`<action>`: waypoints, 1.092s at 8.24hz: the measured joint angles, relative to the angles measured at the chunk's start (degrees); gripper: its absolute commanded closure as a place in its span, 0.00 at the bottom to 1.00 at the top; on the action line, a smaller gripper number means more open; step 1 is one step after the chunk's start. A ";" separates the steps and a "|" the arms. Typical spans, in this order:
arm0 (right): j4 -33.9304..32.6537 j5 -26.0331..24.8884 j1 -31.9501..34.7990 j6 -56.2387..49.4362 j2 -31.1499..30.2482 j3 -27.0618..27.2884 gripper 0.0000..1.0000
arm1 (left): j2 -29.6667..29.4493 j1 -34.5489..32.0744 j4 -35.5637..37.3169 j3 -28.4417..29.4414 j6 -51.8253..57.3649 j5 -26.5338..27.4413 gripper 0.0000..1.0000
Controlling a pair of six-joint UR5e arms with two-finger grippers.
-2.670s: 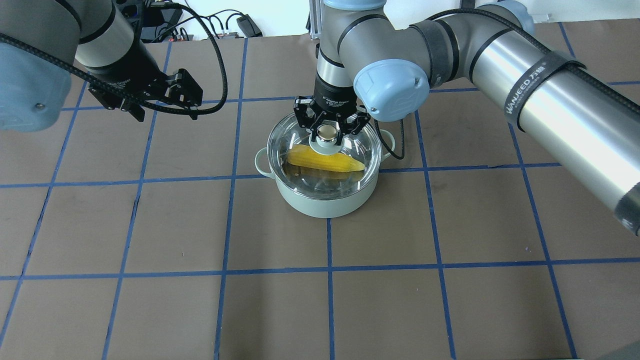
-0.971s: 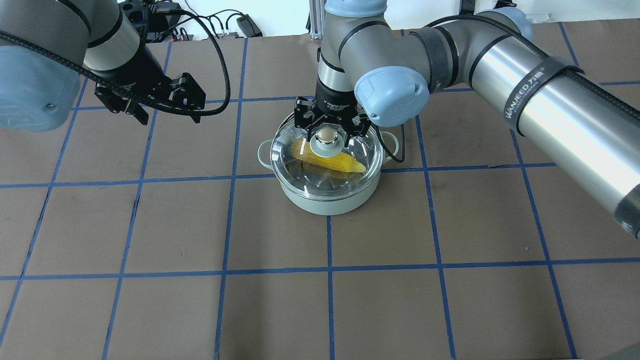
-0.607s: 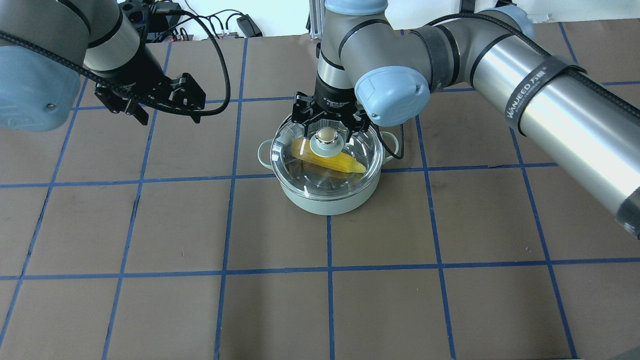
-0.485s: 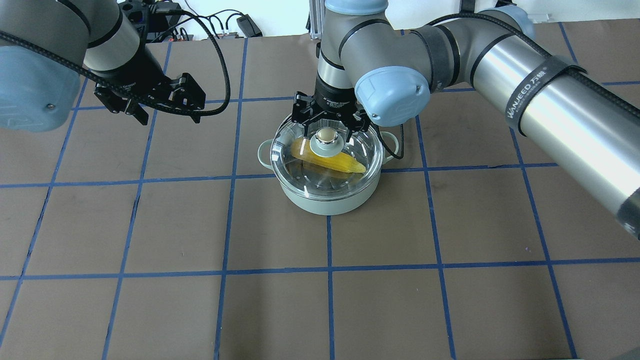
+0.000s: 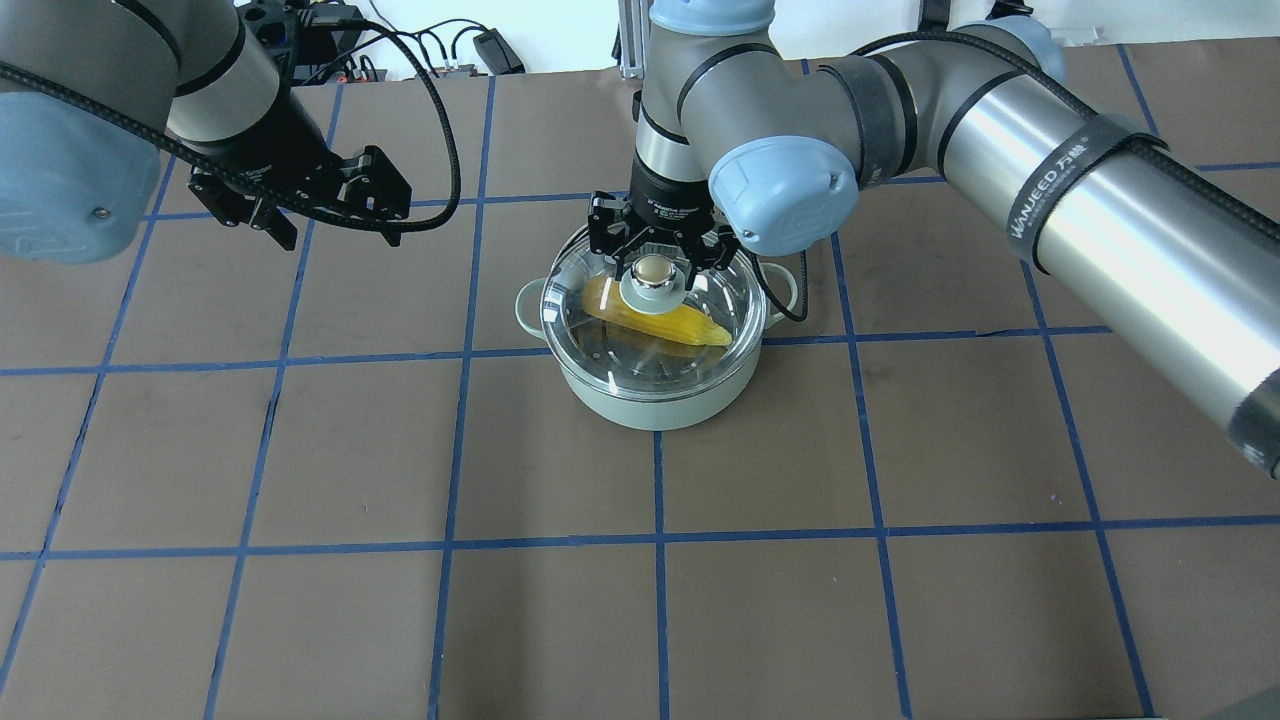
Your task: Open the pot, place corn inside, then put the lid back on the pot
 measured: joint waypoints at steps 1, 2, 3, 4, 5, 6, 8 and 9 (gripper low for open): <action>0.02 0.00 0.00 -0.08 0.02 0.02 0.89 | 0.00 0.00 0.00 0.00 0.00 0.00 0.00; 0.05 0.00 0.00 -0.13 0.02 0.02 0.90 | -0.03 0.00 0.00 0.00 -0.05 0.00 0.00; 0.03 0.12 0.00 -0.15 0.03 -0.03 0.91 | -0.06 0.00 0.00 0.00 -0.10 0.00 0.00; -0.05 0.27 -0.05 -0.17 0.01 -0.36 0.92 | -0.07 0.00 0.00 0.00 -0.10 0.08 0.00; -0.15 0.36 -0.11 -0.17 -0.07 -0.71 0.92 | 0.00 0.00 0.00 0.03 -0.10 0.12 0.00; -0.51 0.36 -0.15 -0.19 -0.10 -0.89 0.92 | 0.02 0.00 0.00 0.06 -0.12 0.12 0.00; -0.87 0.24 -0.23 -0.41 -0.10 -0.96 0.92 | -0.04 0.00 0.00 0.08 -0.10 0.09 0.00; -0.93 0.20 -0.27 -0.56 -0.08 -0.95 0.92 | -0.04 0.00 0.00 0.09 -0.09 0.09 0.00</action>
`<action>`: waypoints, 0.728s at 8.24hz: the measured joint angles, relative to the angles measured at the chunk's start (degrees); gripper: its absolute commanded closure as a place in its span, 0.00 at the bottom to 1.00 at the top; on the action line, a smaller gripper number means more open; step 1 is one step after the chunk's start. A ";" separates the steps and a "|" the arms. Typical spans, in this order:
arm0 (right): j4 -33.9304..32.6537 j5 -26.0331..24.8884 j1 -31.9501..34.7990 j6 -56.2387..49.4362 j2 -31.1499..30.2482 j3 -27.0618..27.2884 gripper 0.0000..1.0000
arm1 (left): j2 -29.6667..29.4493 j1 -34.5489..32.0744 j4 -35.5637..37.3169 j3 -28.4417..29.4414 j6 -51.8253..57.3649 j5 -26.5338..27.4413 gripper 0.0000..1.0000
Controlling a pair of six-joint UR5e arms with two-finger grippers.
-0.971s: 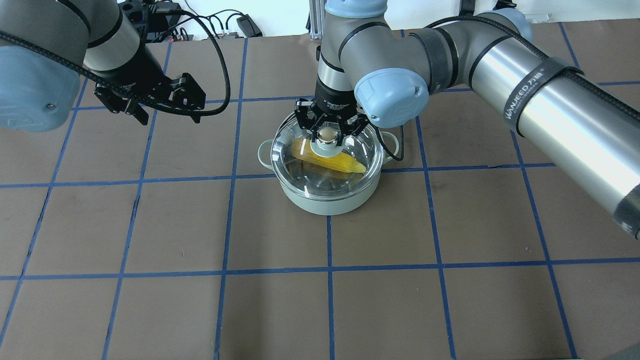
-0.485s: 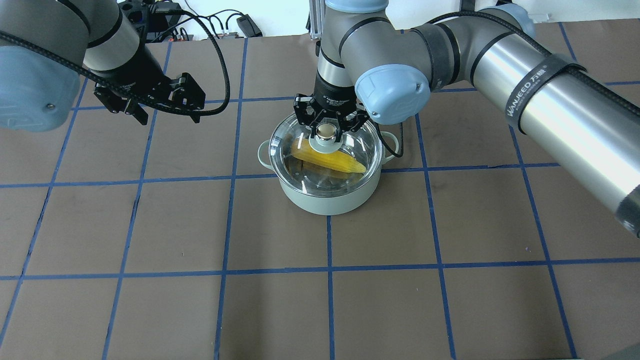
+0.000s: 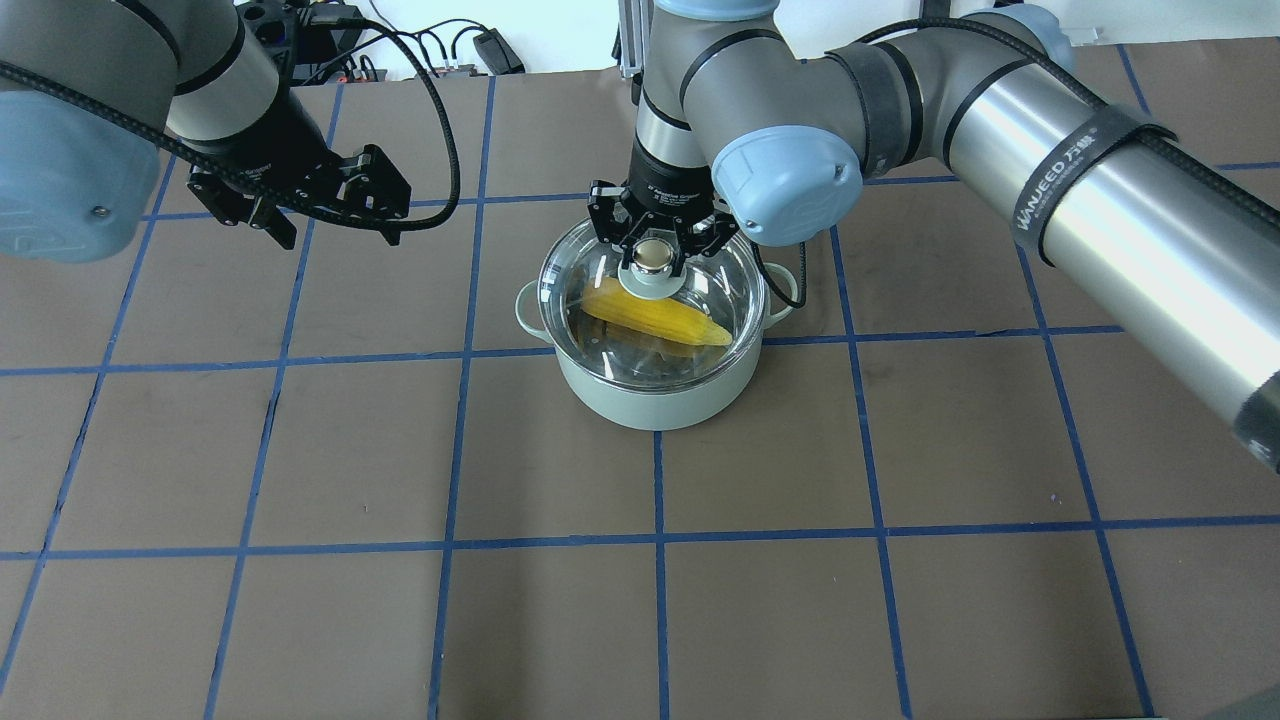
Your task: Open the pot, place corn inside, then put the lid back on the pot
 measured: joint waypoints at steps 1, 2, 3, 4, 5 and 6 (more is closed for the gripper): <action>-0.03 -0.02 -0.09 -0.45 0.06 0.01 0.92 | -0.02 0.00 0.00 0.04 0.00 0.00 0.00; -0.05 -0.03 -0.17 -0.81 0.09 0.01 0.92 | -0.03 0.00 0.00 0.07 0.00 0.00 0.00; -0.08 0.02 -0.27 -0.97 0.14 0.02 0.92 | -0.04 0.00 0.00 0.12 0.02 0.02 0.00; -0.19 0.15 -0.30 -1.02 0.13 0.02 0.90 | -0.02 0.00 0.00 0.14 0.14 0.21 0.00; -0.31 0.25 -0.32 -1.05 0.12 0.02 0.84 | 0.01 0.00 0.00 0.15 0.34 0.44 0.00; -0.41 0.28 -0.34 -1.03 0.12 0.02 0.72 | 0.03 0.00 0.01 0.13 0.30 0.42 0.00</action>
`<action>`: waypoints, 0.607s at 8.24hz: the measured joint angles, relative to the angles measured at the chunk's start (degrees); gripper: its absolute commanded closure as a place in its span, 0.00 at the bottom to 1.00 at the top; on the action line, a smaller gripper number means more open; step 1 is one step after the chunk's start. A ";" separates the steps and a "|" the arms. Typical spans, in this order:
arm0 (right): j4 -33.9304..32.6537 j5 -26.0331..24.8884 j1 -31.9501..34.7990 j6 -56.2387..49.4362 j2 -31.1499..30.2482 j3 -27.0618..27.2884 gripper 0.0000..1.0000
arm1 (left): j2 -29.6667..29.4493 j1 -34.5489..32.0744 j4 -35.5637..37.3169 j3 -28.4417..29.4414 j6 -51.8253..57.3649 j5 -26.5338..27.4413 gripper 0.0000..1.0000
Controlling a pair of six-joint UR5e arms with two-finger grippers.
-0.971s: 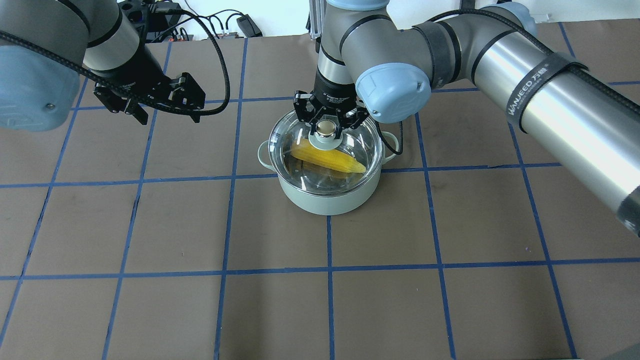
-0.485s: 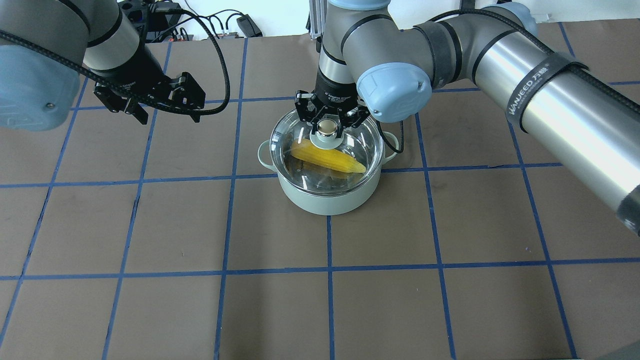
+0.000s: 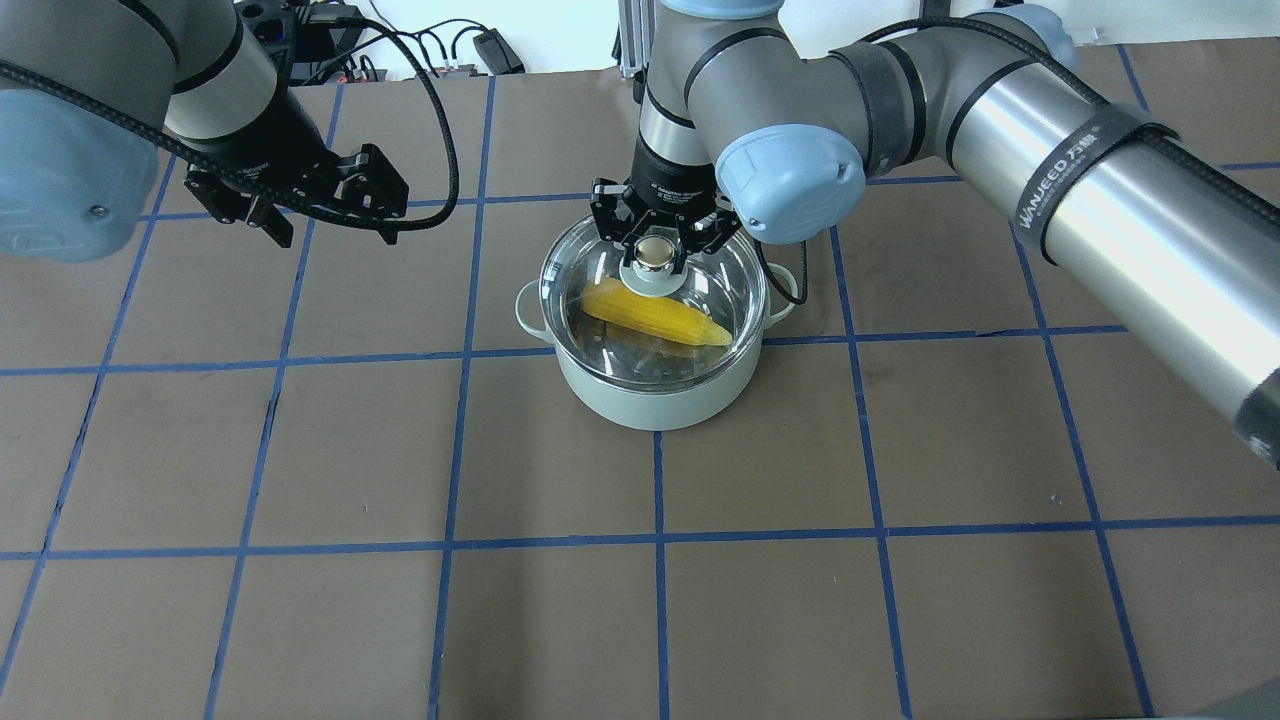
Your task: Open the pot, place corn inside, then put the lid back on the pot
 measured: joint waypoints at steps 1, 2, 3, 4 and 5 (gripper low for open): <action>-0.12 -0.03 0.00 0.10 -0.01 0.00 0.55 | 0.01 0.00 0.04 -0.02 -0.14 -0.15 0.00; -0.43 -0.16 0.00 0.31 -0.01 0.01 0.30 | 0.10 0.00 0.06 -0.04 -0.23 -0.33 0.00; -0.67 -0.33 -0.01 0.49 0.02 0.06 0.16 | 0.13 0.00 0.07 -0.01 -0.24 -0.43 0.00; -0.79 -0.42 -0.01 0.66 0.05 0.11 0.12 | 0.12 0.00 0.08 0.01 -0.13 -0.47 0.00; -0.84 -0.46 -0.01 0.79 0.06 0.13 0.11 | 0.11 0.00 0.08 0.05 -0.02 -0.49 0.00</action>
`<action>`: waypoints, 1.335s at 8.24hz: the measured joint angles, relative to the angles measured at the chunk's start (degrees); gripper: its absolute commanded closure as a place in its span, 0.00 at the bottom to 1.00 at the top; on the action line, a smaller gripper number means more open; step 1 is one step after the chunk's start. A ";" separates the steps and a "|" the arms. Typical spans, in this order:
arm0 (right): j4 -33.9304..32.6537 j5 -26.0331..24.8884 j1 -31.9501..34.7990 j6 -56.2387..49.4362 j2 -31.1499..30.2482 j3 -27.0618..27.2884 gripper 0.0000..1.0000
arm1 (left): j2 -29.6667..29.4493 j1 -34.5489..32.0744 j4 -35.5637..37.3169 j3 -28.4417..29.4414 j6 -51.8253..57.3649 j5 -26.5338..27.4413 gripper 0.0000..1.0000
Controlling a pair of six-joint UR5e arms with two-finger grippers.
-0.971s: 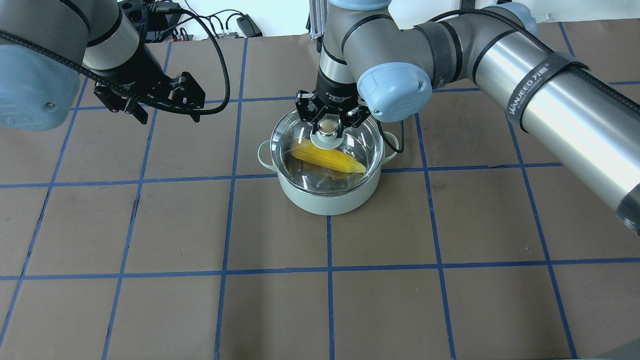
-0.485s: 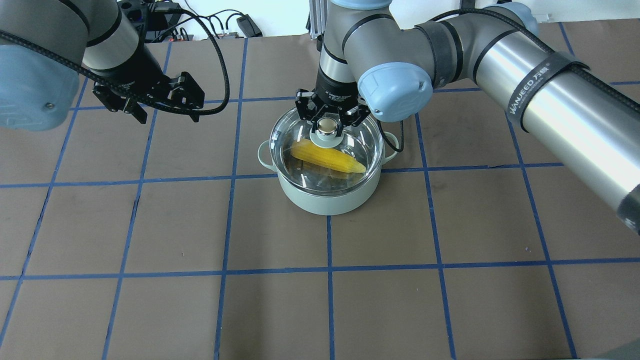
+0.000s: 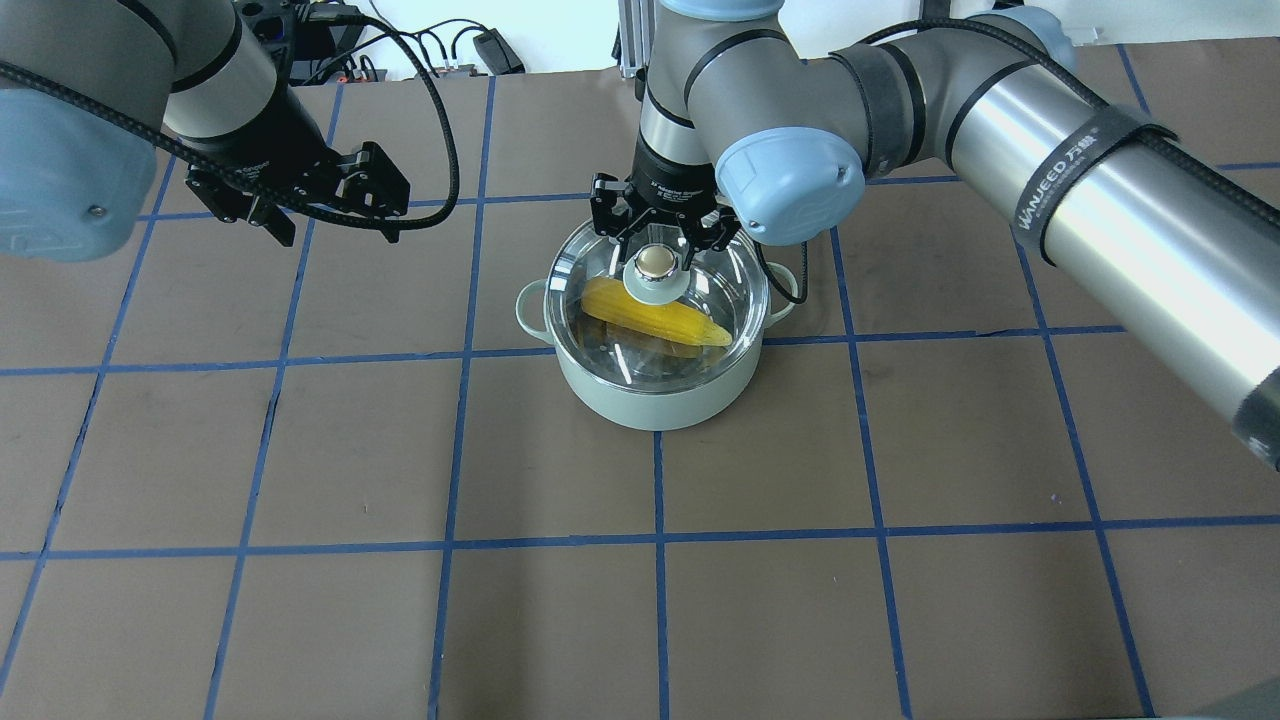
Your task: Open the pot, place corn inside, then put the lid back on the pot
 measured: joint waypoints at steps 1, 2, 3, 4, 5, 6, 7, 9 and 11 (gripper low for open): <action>-0.02 -0.02 0.00 0.10 0.01 0.02 0.11 | -0.05 0.00 0.00 0.11 0.05 0.03 0.00; -0.08 -0.03 0.00 0.13 -0.02 0.00 0.11 | -0.07 0.00 0.00 0.18 0.13 0.05 0.00; -0.44 -0.03 -0.01 0.18 -0.06 -0.08 0.10 | -0.09 0.00 -0.03 0.21 0.31 0.06 0.00; -0.83 -0.11 -0.16 -0.01 -0.21 -0.26 0.10 | -0.07 0.00 -0.03 0.23 0.43 0.07 0.00; -0.85 -0.46 -1.07 -1.05 -0.61 -0.74 0.10 | -0.04 0.00 -0.02 0.24 0.47 0.07 0.00; 0.29 -0.64 -3.02 -3.74 -1.78 -1.21 0.10 | 0.02 0.00 -0.04 0.25 0.39 0.10 0.00; 3.04 -0.94 -5.51 -8.32 -3.79 -1.45 0.07 | 0.03 0.00 -0.03 0.29 0.36 0.06 0.00; 10.22 -3.15 -10.91 -17.81 -9.40 -1.59 0.06 | 0.02 0.00 -0.01 0.32 0.18 0.03 0.00; 16.86 -6.78 -14.51 -23.71 -15.40 -1.60 0.04 | -0.11 0.00 -0.03 0.17 -0.06 0.03 0.00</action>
